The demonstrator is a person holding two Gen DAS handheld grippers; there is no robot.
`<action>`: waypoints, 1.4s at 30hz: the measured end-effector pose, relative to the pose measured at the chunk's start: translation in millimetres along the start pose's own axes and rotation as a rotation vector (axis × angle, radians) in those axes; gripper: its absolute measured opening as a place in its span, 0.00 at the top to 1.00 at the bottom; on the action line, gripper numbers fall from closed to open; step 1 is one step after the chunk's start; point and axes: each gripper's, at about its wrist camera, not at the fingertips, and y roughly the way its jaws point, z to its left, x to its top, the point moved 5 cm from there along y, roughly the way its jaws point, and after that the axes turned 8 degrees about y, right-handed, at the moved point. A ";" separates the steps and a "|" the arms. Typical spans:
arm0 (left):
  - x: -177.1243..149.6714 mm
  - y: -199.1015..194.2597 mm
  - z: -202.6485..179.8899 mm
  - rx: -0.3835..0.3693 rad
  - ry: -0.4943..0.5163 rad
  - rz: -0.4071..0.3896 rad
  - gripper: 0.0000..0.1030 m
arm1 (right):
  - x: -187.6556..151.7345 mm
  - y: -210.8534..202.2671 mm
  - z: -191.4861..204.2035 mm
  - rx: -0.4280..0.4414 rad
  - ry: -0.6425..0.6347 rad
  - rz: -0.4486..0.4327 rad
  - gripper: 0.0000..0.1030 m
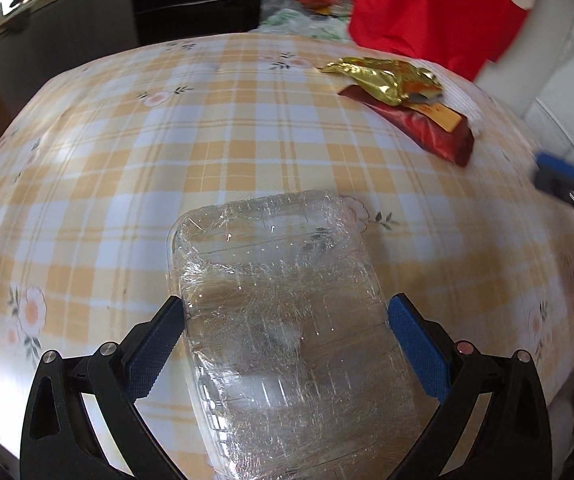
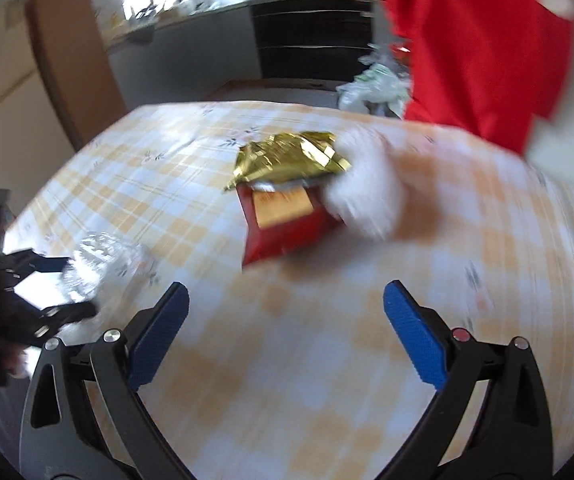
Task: Collect trash
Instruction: 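Lift the clear tray with the left tool while the right tool grasps the red box, then drop the red box into the bin with the right tool while the left tool drops the tray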
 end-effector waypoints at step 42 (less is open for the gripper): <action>-62.9 -136.0 7.5 0.004 -0.136 -0.213 0.06 | -31.9 -56.7 79.6 0.105 0.039 -0.026 0.27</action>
